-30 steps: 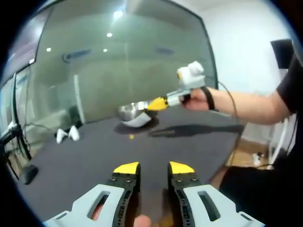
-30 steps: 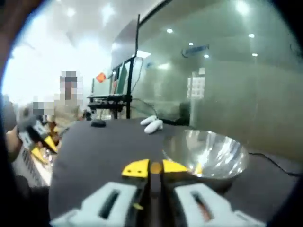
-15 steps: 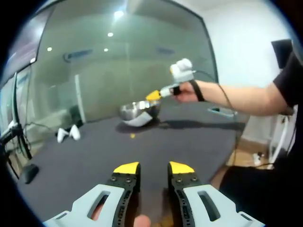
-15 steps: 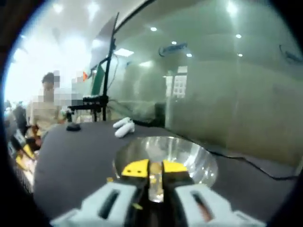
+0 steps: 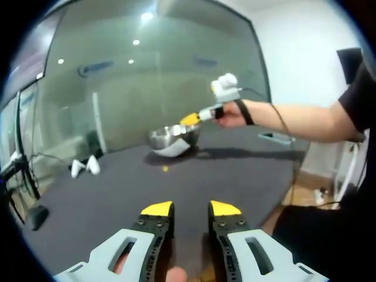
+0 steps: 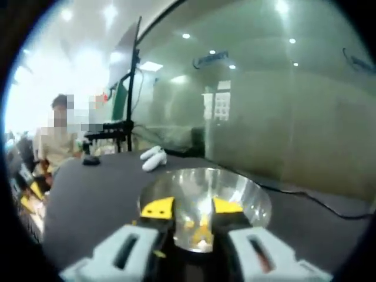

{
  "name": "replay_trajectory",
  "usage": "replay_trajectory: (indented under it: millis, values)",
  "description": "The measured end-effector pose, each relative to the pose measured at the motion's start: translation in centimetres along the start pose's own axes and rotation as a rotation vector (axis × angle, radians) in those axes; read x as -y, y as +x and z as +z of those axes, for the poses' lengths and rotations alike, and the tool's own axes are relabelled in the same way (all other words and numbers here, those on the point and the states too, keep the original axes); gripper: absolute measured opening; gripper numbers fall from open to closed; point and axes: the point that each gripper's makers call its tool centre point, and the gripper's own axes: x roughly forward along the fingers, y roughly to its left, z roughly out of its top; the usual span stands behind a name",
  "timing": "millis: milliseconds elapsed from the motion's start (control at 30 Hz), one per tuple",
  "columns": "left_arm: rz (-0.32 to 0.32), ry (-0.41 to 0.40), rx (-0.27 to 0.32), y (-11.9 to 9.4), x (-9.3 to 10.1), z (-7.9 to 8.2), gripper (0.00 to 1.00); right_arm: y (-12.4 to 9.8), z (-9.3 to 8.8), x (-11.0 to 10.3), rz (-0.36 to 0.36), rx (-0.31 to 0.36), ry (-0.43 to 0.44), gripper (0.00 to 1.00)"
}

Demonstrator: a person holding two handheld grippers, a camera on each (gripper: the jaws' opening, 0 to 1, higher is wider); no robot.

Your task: Pick up the QQ candy scattered on the table and place it into the stainless steel bowl on the table

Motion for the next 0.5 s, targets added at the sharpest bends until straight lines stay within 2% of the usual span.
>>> replay_trajectory:
  millis: [133, 367, 500]
  values:
    - [-0.002, 0.004, -0.001, 0.1, 0.6, 0.2, 0.25, -0.1, 0.1, -0.3, 0.009, -0.001, 0.000, 0.23]
    - [-0.003, 0.005, -0.001, -0.1, 0.9, 0.2, 0.25, -1.7, 0.0, -2.1, 0.027, 0.013, 0.004, 0.22]
    - [-0.003, 0.009, -0.001, -0.1, 0.7, 0.3, 0.25, -2.1, -0.4, -2.4, 0.052, 0.010, -0.011, 0.22]
